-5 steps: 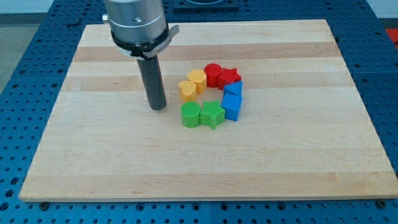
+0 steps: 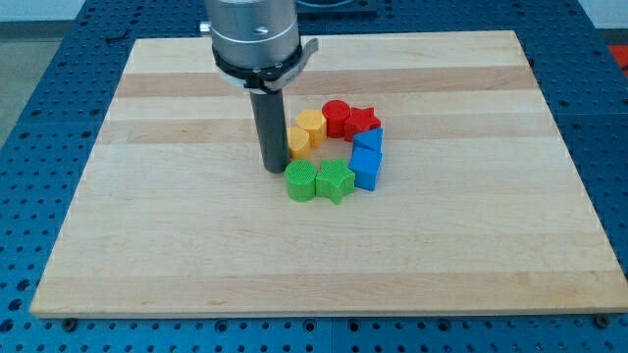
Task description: Move the yellow heart towards the blue triangle
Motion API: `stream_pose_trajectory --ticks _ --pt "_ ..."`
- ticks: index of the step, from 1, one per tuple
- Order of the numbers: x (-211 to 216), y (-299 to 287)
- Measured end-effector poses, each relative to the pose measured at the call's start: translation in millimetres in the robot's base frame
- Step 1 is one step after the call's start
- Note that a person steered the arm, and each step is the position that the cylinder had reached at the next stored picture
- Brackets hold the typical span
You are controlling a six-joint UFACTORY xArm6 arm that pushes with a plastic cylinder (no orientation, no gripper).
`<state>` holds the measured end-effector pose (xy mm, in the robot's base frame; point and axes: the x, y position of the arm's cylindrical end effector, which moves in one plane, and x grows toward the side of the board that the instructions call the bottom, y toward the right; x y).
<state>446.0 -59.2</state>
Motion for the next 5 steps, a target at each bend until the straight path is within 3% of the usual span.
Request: stream_pose_trajectory --ticks 5 --pt "0 34"
